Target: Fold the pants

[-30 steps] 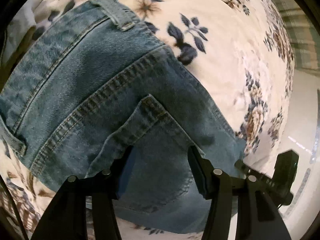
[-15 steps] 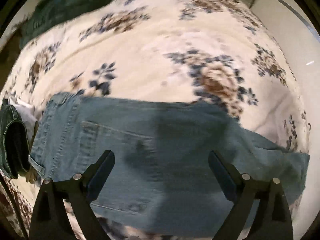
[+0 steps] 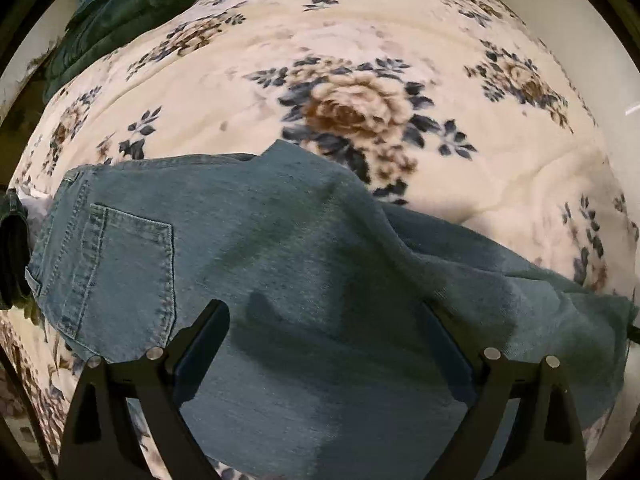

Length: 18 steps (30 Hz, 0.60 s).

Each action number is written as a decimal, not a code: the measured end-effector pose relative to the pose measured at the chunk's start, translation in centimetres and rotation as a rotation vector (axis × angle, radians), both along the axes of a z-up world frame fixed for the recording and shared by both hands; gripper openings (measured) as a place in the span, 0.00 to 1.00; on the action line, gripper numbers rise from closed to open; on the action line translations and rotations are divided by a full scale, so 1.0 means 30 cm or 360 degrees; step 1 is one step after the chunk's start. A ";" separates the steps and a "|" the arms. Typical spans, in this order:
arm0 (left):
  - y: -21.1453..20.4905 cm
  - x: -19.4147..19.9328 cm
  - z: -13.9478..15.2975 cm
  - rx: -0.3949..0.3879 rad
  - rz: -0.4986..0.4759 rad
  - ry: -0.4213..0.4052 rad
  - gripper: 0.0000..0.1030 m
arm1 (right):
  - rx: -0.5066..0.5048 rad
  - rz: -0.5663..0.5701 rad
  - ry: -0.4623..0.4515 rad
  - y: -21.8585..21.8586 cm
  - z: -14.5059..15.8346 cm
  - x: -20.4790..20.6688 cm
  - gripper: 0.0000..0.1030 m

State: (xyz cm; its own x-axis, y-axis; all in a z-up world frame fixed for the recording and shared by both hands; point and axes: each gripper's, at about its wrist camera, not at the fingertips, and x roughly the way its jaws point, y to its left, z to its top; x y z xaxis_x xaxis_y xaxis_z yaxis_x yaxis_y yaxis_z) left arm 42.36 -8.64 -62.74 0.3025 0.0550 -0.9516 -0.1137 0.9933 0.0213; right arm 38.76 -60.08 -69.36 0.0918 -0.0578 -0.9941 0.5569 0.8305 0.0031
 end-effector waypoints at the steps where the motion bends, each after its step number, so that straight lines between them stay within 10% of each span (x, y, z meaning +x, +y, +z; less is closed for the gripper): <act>1: -0.002 -0.001 0.001 0.0004 0.0004 -0.0003 0.93 | -0.0077 0.0045 -0.0020 0.018 0.027 -0.008 0.03; 14: 0.080 -0.008 0.020 0.0010 0.0148 -0.0015 0.93 | -0.0219 -0.0216 -0.0124 -0.066 0.118 -0.059 0.06; 18: 0.128 -0.009 0.019 0.0025 0.0193 0.0007 0.93 | -0.0002 -0.0186 0.0016 -0.031 0.144 -0.057 0.10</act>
State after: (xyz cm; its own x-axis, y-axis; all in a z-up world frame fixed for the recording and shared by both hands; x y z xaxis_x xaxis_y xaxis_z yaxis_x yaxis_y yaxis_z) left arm 42.09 -4.81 -62.17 0.2887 0.1060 -0.9515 -0.2329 0.9718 0.0376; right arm 37.06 -61.02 -65.04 0.0745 -0.0688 -0.9948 0.6501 0.7598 -0.0039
